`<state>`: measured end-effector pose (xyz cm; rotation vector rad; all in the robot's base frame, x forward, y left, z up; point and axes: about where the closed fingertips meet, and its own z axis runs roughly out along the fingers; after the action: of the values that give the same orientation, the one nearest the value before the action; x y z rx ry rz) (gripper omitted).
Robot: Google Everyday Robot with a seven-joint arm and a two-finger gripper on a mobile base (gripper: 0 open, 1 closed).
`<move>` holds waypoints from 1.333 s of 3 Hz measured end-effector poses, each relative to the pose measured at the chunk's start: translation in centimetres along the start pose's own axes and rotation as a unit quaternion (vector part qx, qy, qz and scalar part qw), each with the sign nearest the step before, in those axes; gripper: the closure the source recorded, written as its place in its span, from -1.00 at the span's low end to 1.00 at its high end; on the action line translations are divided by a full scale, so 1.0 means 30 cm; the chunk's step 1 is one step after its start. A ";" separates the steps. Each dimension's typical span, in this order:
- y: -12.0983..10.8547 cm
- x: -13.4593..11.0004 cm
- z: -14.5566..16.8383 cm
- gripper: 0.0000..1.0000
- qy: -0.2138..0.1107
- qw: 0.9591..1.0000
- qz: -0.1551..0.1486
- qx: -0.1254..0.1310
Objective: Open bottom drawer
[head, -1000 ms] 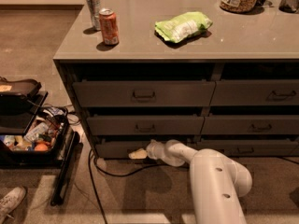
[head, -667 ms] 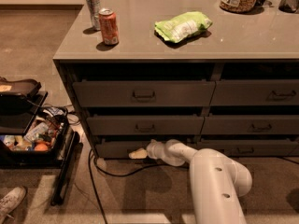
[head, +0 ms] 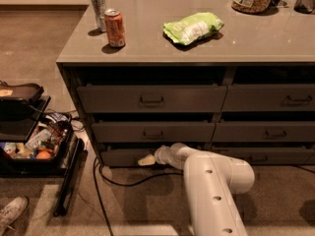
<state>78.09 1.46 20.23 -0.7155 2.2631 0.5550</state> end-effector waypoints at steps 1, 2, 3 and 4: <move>0.000 0.000 0.000 -1.00 0.000 1.000 0.000 0.000; 0.000 0.000 0.034 -1.00 0.021 0.999 -0.015 0.023; 0.008 0.000 0.084 -1.00 0.058 0.996 -0.045 0.054; -0.012 0.021 0.086 -0.62 0.063 0.995 -0.061 0.045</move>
Offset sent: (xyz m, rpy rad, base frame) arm 0.0155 0.0100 -0.0140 -0.1847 -0.0046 -0.0166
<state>79.20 2.43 17.98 -0.8577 2.3256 0.3572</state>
